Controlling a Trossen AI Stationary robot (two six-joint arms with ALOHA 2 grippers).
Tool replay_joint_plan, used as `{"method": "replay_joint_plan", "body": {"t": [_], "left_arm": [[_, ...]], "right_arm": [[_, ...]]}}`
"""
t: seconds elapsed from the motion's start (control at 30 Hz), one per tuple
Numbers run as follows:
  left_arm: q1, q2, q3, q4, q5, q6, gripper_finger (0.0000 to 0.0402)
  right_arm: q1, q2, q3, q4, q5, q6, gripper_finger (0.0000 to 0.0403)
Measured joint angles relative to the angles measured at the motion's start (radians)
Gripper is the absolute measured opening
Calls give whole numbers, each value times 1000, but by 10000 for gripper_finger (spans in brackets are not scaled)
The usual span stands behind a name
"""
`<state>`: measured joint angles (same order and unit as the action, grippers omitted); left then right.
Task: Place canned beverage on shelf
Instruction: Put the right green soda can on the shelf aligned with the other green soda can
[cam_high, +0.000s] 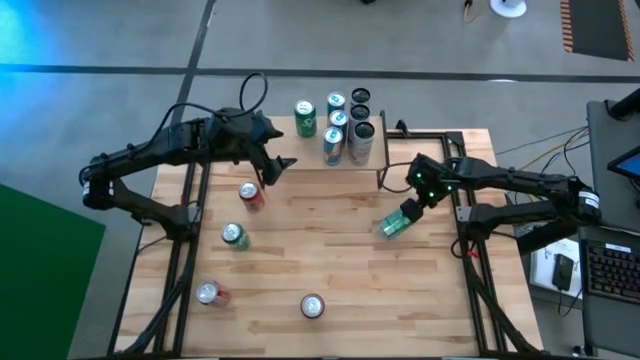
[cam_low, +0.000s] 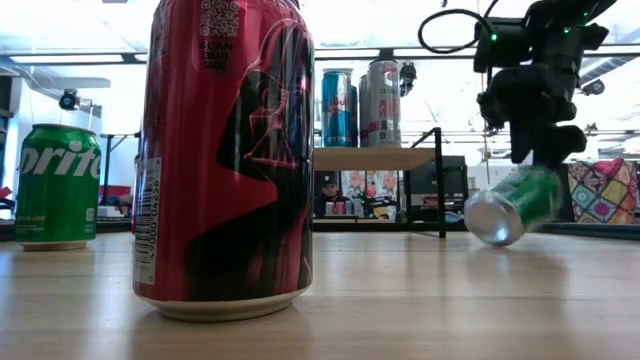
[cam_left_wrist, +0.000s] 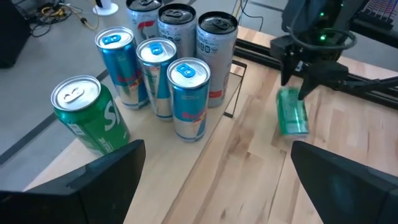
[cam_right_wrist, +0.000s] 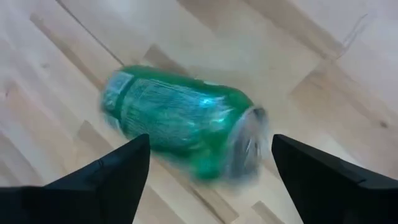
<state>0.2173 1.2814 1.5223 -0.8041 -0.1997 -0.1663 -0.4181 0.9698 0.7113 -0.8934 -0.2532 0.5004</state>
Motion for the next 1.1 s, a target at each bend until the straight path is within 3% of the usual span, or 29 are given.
{"method": "replay_joint_plan", "body": {"t": [0.3, 0.5, 0.67, 0.9, 1.1], "left_arm": [[-1, 3, 0, -1, -1, -5, 389], [-59, 41, -7, 23, 0, -33, 389], [-133, 115, -8, 26, -1, -38, 389], [-180, 206, -9, 26, -2, -79, 389], [-210, 258, -9, 26, -1, -112, 389]], "right_arm": [[14, -22, 0, 34, 17, 78, 322], [71, -35, 0, 43, -9, -98, 322], [189, -38, 0, 74, -19, -272, 322], [365, 16, 0, 239, 150, -549, 323], [391, 149, 36, 249, 229, -712, 342]]}}
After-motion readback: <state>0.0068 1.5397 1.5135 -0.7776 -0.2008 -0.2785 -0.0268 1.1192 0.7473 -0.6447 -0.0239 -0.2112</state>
